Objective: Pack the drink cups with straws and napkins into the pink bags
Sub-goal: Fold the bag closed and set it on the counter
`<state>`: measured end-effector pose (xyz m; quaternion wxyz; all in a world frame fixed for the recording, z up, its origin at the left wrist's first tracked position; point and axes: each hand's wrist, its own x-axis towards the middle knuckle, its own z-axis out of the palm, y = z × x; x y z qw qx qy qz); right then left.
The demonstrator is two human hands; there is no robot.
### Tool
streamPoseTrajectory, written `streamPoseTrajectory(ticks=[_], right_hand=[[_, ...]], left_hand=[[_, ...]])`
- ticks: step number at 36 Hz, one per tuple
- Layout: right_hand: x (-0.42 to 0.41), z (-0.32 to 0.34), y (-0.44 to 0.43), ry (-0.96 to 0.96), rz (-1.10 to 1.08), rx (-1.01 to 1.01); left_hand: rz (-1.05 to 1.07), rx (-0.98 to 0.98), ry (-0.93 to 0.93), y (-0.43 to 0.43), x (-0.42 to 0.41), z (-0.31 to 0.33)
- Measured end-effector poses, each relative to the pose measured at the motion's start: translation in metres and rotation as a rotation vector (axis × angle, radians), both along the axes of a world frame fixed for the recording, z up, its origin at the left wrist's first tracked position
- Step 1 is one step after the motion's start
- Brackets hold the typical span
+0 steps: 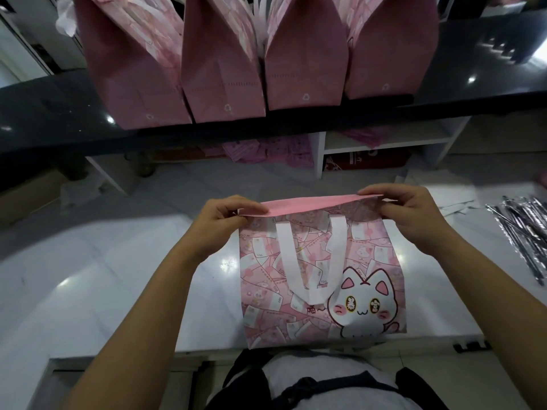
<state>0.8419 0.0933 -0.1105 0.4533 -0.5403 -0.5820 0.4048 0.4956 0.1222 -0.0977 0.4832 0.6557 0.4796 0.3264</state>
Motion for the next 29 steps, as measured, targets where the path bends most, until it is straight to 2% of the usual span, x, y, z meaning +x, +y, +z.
streamPoseTrajectory(ticks=[7, 15, 20, 26, 29], right_hand=[[0.008, 0.009, -0.007, -0.04, 0.088, 0.056], [0.013, 0.034, -0.01, -0.397, 0.259, 0.126], [0.018, 0.048, -0.015, -0.481, 0.355, 0.069], [0.014, 0.05, -0.023, -0.522, 0.267, 0.251], [0.012, 0.042, -0.027, -0.485, 0.185, 0.301]], left_hand=[[-0.075, 0.1, 0.131, 0.0, -0.007, 0.01], [-0.139, 0.204, 0.355, -0.009, -0.012, 0.023], [-0.182, 0.247, 0.397, -0.016, -0.016, 0.034], [-0.072, 0.405, 0.39, -0.023, -0.021, 0.038], [0.016, 0.375, 0.374, -0.026, -0.021, 0.034]])
